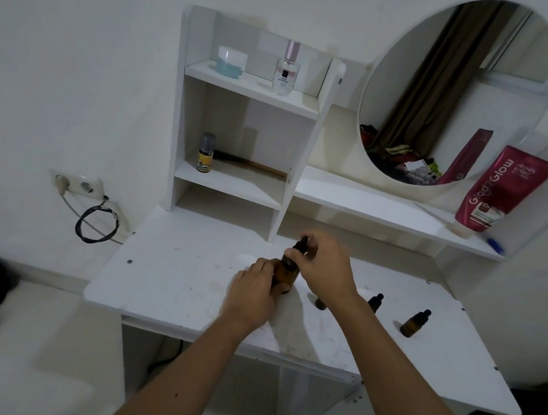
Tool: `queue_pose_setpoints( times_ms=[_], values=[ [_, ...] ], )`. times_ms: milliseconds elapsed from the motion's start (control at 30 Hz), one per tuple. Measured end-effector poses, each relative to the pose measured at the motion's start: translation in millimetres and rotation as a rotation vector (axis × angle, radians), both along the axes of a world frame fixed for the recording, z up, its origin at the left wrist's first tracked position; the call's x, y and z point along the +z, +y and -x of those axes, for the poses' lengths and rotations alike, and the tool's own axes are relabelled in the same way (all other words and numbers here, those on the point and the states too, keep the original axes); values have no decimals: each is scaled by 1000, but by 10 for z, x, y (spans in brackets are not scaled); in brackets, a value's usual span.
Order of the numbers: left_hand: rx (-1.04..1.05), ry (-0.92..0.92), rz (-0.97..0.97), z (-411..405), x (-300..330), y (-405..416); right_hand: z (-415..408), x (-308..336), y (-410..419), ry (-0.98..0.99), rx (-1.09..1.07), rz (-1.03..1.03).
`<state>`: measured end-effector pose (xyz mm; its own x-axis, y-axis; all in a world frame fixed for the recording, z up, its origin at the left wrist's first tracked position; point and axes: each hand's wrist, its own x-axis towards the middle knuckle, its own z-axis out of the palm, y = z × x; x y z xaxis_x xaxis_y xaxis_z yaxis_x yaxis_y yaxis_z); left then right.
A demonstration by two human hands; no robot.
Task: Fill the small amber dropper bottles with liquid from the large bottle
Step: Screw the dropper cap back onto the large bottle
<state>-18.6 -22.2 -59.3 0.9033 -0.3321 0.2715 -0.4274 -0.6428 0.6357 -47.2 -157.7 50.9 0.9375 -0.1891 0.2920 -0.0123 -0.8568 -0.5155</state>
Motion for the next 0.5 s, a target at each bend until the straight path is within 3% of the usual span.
queue_pose_setpoints(
  times_ms=[500],
  values=[
    [11,24,26,-6,-9,-10,54,37,-58,23,6,-106]
  ],
)
